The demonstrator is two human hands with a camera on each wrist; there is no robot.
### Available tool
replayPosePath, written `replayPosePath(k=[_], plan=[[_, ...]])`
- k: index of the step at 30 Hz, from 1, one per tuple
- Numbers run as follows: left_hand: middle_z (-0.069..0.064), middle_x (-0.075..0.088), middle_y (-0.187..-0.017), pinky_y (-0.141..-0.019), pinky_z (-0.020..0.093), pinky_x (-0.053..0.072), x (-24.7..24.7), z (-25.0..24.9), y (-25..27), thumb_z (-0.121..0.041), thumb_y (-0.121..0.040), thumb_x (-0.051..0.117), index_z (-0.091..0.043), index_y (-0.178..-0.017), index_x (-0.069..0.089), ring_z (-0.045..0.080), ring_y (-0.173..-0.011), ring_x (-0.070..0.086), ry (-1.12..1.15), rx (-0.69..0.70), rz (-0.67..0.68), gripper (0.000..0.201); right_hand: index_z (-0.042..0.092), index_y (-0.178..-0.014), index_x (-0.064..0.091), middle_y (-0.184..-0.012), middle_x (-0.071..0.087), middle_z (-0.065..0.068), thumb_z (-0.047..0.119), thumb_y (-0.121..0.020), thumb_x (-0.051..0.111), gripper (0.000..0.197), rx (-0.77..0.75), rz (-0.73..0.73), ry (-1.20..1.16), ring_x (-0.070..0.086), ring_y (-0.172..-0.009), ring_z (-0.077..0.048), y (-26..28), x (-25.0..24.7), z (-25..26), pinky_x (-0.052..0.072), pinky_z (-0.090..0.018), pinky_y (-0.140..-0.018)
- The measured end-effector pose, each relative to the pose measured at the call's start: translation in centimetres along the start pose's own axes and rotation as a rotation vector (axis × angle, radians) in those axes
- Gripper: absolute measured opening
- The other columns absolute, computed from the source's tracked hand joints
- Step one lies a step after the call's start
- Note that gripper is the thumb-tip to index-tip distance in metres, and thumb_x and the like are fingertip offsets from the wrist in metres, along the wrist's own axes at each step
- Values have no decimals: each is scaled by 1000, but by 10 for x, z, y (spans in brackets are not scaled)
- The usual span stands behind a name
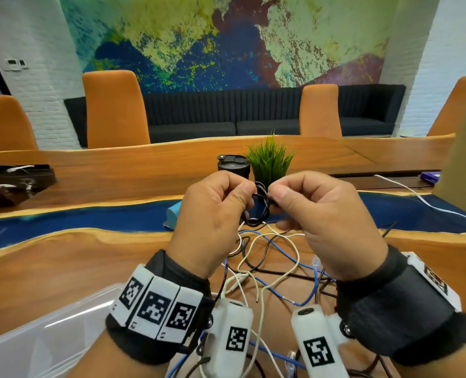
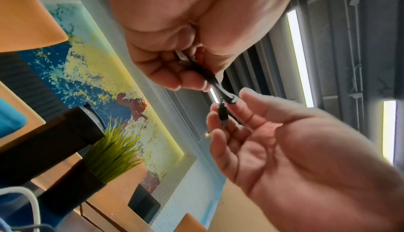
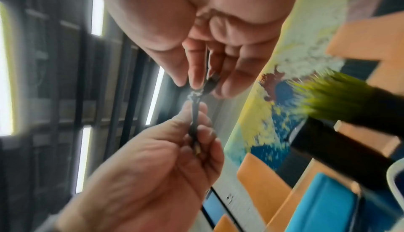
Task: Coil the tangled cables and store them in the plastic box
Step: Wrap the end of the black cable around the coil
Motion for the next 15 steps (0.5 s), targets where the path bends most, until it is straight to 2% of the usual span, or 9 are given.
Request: replayPosePath(k=[3, 5, 7, 10, 13, 15], plan=[[-1, 69, -76, -64, 23, 53, 1, -2, 1, -13, -95, 64, -18, -100, 68, 6, -70, 64, -62, 78, 0, 8, 21, -86, 72, -90, 65, 5, 26, -84, 69, 7, -313, -20, 325, 62, -88, -9, 3, -1, 9, 51, -20, -72], [3, 70, -76, -67, 22, 53, 3, -3, 1, -11, -94, 65, -21, -115, 60, 9, -72, 67, 16, 56, 11, 24, 21, -88, 72, -94, 61, 8, 26, -83, 70, 8, -390, 15, 523, 58, -94, -7, 5, 3, 7, 50, -21, -73], [4, 69, -71, -65, 23, 53, 3, -4, 1, -7, -94, 63, -21, -120, 53, 11, -69, 67, 191, -18, 28, 32, 21, -90, 72, -93, 60, 9, 24, -84, 72, 7, -414, 0, 622, 56, -91, -7, 4, 4, 1, 51, -26, -73], [1, 65, -65, -64, 21, 53, 0, -8, -1, -2, -95, 58, -16, -122, 50, 9, -65, 65, 413, -107, 89, 32, 20, -92, 70, -93, 60, 7, 20, -82, 76, 12, -434, -22, 568, 60, -86, -8, 4, 5, -2, 53, -25, -71], [0, 65, -66, -65, 21, 52, -3, -12, -2, -6, -94, 58, -16, -125, 50, 8, -66, 64, 462, -166, 152, 34, 16, -94, 68, -95, 61, 2, 14, -81, 77, 17, -455, -23, 432, 62, -84, -11, 5, 8, -2, 55, -27, -71], [-1, 65, -66, -64, 24, 50, -4, -10, -3, -10, -93, 60, -17, -125, 52, 7, -63, 63, 514, -258, 174, 34, 15, -96, 66, -95, 60, 0, 13, -80, 79, 20, -455, -51, 408, 62, -83, -12, 6, 9, -2, 54, -26, -70]])
Point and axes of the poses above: each hand's wrist, its own y-axis away from the middle knuckle, its own x-axis out of the palm, z = x × y, the point moved 2 cm from there along -y, towards the middle knuckle
